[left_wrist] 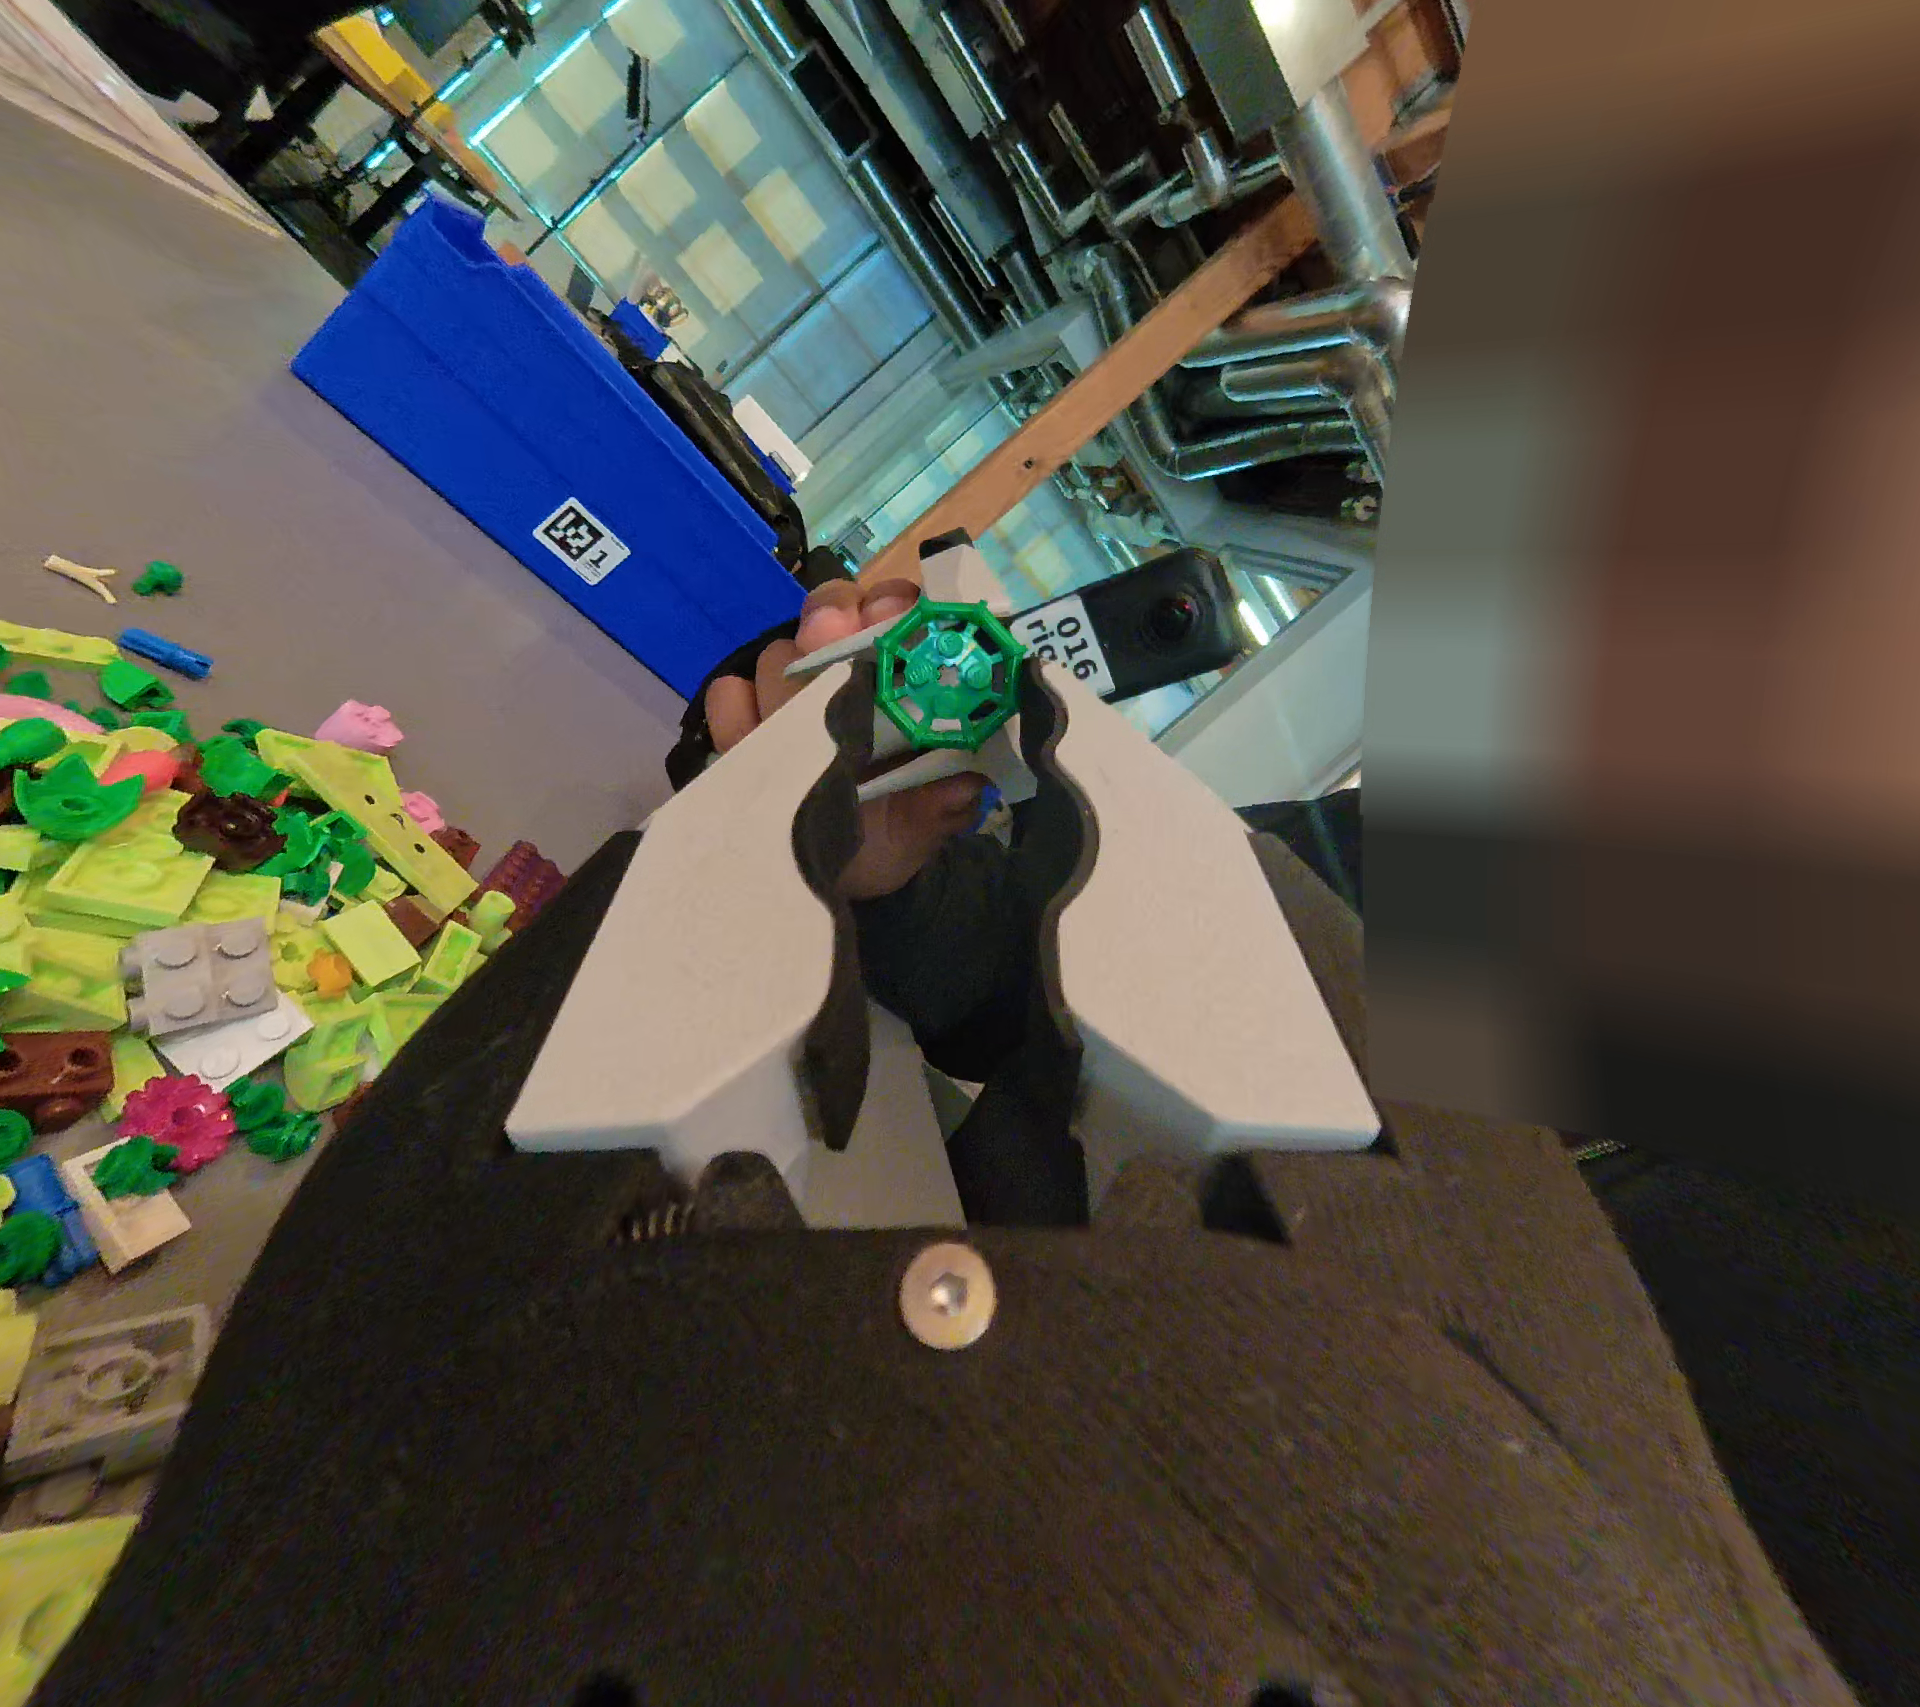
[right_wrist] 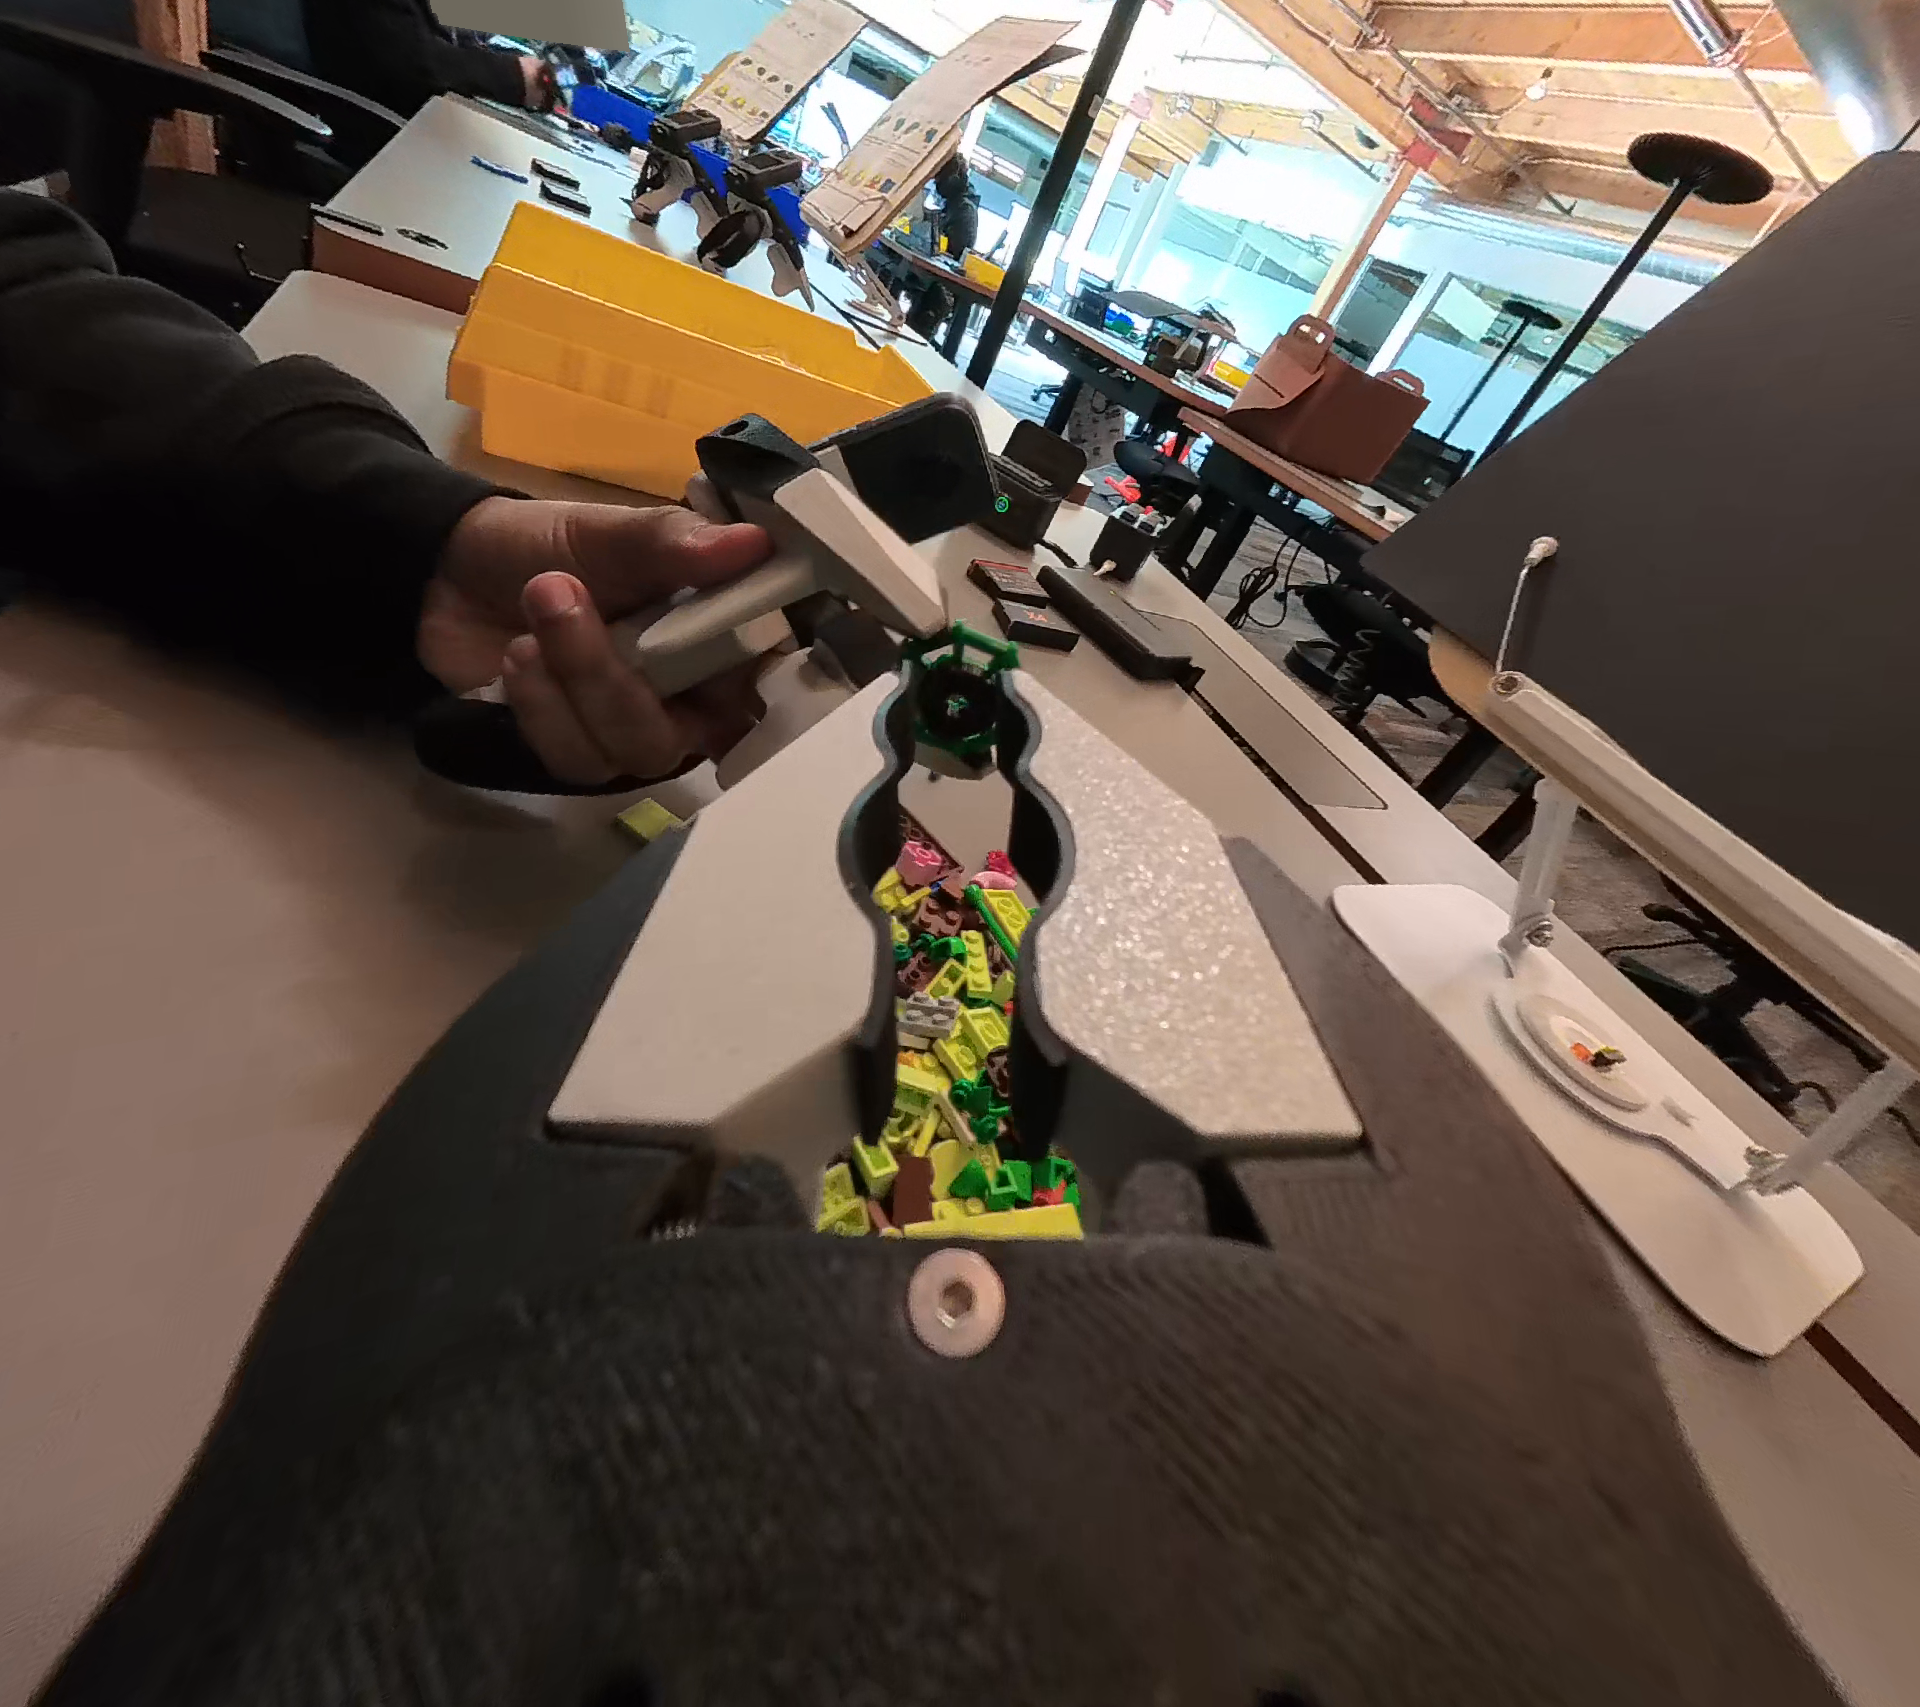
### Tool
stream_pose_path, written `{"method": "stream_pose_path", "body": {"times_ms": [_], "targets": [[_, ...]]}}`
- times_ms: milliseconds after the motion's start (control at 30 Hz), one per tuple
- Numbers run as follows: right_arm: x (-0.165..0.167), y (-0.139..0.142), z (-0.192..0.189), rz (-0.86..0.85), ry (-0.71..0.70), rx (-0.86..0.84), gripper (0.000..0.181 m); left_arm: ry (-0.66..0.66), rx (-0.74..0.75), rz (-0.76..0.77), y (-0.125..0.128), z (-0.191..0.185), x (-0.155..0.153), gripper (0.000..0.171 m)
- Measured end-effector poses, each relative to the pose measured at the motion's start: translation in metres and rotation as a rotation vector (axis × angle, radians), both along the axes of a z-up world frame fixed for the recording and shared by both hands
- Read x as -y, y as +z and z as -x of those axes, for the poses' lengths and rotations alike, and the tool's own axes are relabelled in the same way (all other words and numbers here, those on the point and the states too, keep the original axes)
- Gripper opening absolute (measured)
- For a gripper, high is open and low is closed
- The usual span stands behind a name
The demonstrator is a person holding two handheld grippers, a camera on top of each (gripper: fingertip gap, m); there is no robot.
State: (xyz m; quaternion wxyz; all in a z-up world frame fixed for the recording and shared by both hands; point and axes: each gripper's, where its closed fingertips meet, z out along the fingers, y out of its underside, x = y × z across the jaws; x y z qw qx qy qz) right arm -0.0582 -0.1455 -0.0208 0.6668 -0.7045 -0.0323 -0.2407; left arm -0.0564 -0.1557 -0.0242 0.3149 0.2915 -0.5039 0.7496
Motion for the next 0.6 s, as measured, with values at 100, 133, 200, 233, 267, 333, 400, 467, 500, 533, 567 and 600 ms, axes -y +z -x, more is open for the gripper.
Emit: {"method": "stream_pose_path", "body": {"times_ms": [100,133,200,233,267,333,400,467,500,533,567,600], "targets": [[0.0,0.0012,0.001,-0.015,0.012,-0.018,0.011,0.004,0.015,0.006,0.0017,0.0015,-0.0001,0.026],[0.0001,0.0019,0.0014,-0.02,0.014,-0.023,0.011,0.006,0.019,0.005,0.0019,0.0019,0.0001,0.026],[0.0002,0.002,0.0017,-0.02,0.019,-0.032,0.011,0.012,0.031,-0.002,0.002,0.0023,0.0001,0.026],[0.0002,0.0019,0.0018,-0.02,0.02,-0.036,0.011,0.014,0.035,-0.007,0.0018,0.0022,0.0002,0.026],[0.0002,0.0015,0.0018,-0.015,0.02,-0.039,0.011,0.018,0.042,-0.014,0.0013,0.0023,0.0003,0.026],[0.0005,-0.0008,0.0019,0.013,0.012,-0.038,0.01,0.028,0.057,-0.04,-0.0012,0.0019,0.0007,0.025],[0.0012,-0.003,0.0022,0.052,-0.004,-0.028,0.01,0.029,0.072,-0.062,-0.0028,0.0024,0.0014,0.025],[0.0024,-0.0024,0.0038,0.076,-0.016,-0.004,0.008,0.021,0.07,-0.056,-0.002,0.0036,0.0023,0.025],[0.003,-0.0025,0.0048,0.089,-0.017,0.004,0.009,0.012,0.062,-0.05,-0.0021,0.0043,0.0027,0.025],[0.0037,-0.003,0.0055,0.104,-0.014,0.01,0.009,0.004,0.051,-0.043,-0.0026,0.005,0.0035,0.025],[0.0044,-0.0032,0.0061,0.114,-0.008,0.003,0.009,-0.006,0.04,-0.03,-0.0025,0.0056,0.0041,0.025],[0.0049,-0.0025,0.0067,0.108,0.001,-0.018,0.008,-0.014,0.029,-0.016,-0.0018,0.0063,0.0045,0.025]]}}
